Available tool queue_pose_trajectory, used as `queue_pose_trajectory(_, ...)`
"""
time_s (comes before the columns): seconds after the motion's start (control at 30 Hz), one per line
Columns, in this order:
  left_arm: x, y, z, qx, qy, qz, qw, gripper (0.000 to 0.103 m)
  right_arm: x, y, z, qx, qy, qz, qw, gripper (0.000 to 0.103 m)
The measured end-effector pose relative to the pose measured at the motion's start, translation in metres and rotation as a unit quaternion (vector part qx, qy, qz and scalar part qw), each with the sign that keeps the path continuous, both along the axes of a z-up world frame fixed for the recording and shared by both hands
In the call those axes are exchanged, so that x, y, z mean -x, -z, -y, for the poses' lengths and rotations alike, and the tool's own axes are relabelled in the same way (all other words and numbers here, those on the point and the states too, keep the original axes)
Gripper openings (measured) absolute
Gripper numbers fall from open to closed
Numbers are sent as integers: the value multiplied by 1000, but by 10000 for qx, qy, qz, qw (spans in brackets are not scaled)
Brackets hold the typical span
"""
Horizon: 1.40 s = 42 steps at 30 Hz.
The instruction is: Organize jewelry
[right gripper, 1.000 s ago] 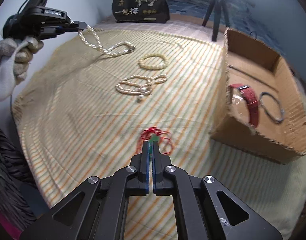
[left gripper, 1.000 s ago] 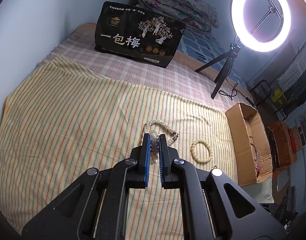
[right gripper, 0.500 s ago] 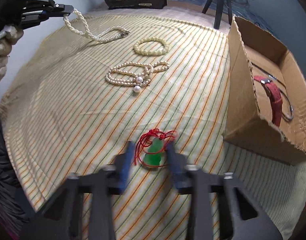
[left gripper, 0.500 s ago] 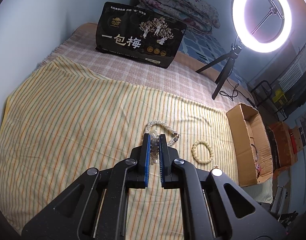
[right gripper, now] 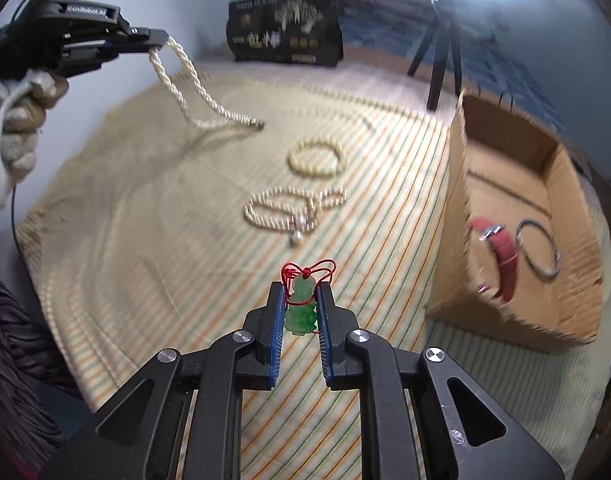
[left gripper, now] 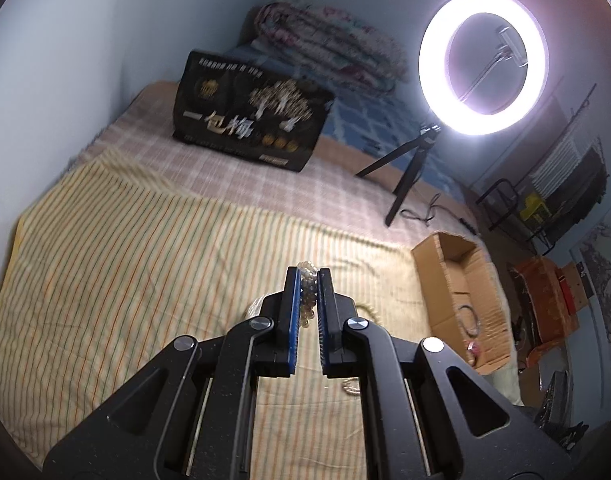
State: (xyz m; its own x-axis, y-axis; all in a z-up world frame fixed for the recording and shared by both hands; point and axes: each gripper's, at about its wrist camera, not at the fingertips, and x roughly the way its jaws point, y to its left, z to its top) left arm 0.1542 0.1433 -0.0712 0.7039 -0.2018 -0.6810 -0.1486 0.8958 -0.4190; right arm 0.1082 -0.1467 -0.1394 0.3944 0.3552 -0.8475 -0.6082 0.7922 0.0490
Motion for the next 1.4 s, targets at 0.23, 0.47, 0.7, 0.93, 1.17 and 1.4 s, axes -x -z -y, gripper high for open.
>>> queue_pose_trajectory(0.23,9,-33,14,103,158,418,9989,6,1,-43,12,-258,182,423,9986,14)
queue_pose_trajectory(0.47,10,-56,32,236,385,673,9967,5,-8,-70,33,-416,447,739,9954,14)
queue_pose_trajectory(0.7,4,-65,57,303,643,735,9948,5,-20,-86,61,-514,820,923,9910,14)
queue_pose_trajectory(0.93,-11,-75,81,266,843,810,9928,5,-29,-92,91,-512,1128,955,9877,14)
queue_pose_trajectory(1.17,-34,-90,113,269,1087,908,9896,0,-36,-90,111,-468,1273,894,9867,14)
queue_pose_trajectory(1.4,-61,-110,155,264,1389,1077,9841,0,-40,-93,124,-510,1350,871,9857,14)
